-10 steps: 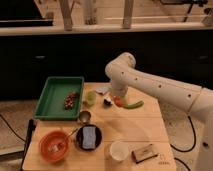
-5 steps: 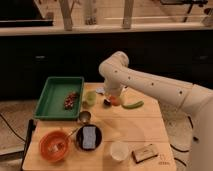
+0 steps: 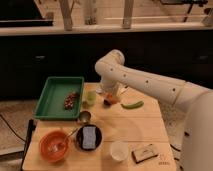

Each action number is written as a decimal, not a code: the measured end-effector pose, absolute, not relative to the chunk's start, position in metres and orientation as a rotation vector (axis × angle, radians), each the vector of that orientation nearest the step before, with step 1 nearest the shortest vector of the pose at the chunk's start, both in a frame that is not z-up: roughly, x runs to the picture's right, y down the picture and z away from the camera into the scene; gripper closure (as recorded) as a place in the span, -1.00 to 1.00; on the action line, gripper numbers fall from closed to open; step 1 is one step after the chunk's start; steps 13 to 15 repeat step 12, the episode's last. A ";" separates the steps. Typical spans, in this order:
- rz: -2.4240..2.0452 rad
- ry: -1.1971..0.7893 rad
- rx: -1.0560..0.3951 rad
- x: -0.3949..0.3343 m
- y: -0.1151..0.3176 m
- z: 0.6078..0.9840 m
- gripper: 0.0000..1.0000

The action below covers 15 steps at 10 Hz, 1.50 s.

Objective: Place apple in plastic cup

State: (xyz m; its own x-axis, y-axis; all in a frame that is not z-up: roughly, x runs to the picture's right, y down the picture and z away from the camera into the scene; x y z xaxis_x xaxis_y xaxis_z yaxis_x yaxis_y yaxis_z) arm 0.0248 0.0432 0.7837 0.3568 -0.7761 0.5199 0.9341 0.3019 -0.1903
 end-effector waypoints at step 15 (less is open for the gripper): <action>-1.193 -0.422 -0.482 -0.003 0.029 0.816 0.94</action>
